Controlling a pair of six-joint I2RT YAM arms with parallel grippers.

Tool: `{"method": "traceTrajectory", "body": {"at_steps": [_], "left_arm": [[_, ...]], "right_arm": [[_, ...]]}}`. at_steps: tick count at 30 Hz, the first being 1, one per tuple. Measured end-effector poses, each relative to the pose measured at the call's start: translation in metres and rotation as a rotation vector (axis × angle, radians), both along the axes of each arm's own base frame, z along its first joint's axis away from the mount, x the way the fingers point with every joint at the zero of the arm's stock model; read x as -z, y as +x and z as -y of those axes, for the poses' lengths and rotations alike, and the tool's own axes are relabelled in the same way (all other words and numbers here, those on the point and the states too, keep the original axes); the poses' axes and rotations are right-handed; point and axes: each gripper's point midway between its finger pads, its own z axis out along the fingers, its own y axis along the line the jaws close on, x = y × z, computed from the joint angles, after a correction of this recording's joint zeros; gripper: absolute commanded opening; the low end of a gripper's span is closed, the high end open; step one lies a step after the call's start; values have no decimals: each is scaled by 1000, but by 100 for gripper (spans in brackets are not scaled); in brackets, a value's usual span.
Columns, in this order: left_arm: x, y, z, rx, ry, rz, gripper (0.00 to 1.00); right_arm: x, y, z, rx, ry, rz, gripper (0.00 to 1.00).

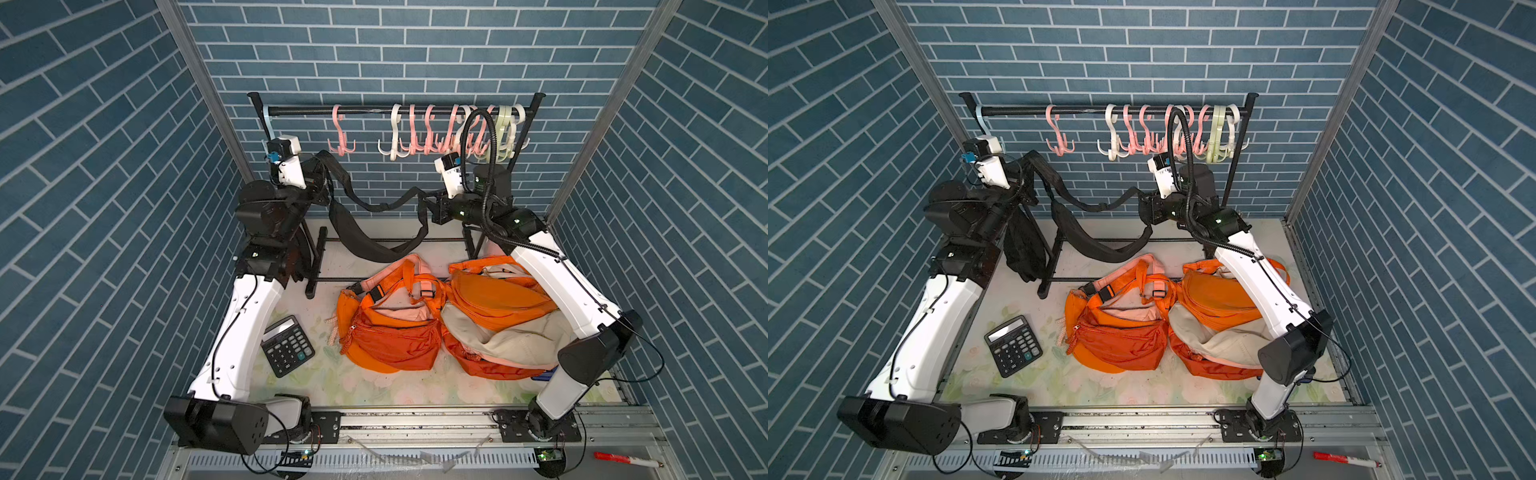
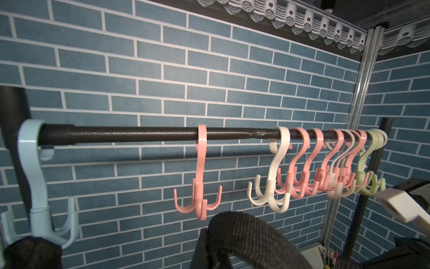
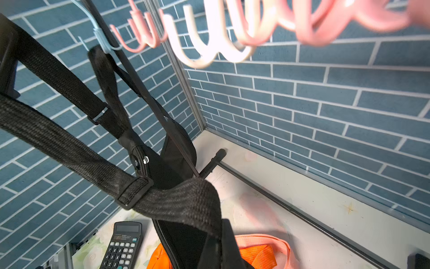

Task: Take the bag off the hook
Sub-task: Place the bag inside the bag.

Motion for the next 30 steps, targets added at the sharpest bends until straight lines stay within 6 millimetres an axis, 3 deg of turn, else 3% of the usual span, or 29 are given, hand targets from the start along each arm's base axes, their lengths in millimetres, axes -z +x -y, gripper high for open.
{"method": "traceTrajectory", "body": {"at_steps": [4, 10, 21, 30], "left_arm": [[-14, -28, -6, -15, -2, 38, 0], [-17, -60, -15, -45, -6, 55, 0], [-2, -110, -22, -45, -19, 44, 0], [19, -149, -5, 88, -1, 33, 0]], "right_arm": [[-14, -21, 6, 0, 9, 29, 0], [-21, -46, 19, 18, 6, 50, 0], [-11, -78, 55, 83, -7, 67, 0], [-16, -110, 84, 102, 19, 105, 0]]}}
